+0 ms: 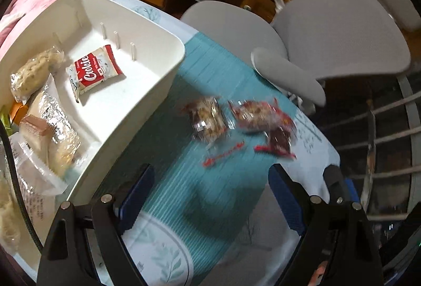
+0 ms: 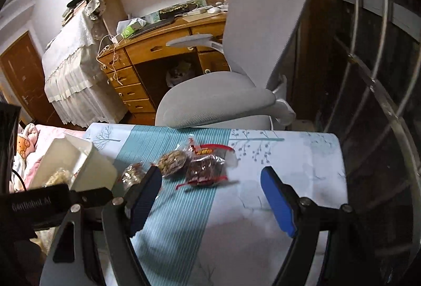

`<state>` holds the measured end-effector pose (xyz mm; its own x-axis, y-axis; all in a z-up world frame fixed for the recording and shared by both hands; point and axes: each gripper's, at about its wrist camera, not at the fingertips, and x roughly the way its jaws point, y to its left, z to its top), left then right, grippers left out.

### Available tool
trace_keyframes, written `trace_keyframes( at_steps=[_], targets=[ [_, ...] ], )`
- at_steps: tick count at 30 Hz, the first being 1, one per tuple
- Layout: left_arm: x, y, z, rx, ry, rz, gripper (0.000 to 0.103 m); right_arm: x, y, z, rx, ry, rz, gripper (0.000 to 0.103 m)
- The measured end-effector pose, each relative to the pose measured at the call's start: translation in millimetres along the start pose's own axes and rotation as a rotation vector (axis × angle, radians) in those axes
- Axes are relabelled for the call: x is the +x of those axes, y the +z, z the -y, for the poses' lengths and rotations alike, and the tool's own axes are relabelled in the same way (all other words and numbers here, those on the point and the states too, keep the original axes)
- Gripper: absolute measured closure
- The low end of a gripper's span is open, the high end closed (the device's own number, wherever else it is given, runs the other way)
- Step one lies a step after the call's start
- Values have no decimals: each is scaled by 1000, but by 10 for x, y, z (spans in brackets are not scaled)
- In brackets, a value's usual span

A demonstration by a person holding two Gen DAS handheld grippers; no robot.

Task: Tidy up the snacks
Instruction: 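Move both grippers to the small nut bags on the cloth, then grasp a clear nut bag with the left gripper while the right grasps the red-labelled date bag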

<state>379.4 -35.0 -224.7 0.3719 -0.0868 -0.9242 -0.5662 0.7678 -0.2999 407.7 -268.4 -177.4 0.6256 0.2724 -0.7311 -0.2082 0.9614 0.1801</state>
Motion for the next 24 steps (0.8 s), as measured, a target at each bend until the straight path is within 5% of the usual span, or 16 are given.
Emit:
trace_keyframes(
  at_steps=[24],
  targets=[
    [694,256,-39,-122,120,-3,16,841,-37,-54,-151,20,-95,25]
  ],
)
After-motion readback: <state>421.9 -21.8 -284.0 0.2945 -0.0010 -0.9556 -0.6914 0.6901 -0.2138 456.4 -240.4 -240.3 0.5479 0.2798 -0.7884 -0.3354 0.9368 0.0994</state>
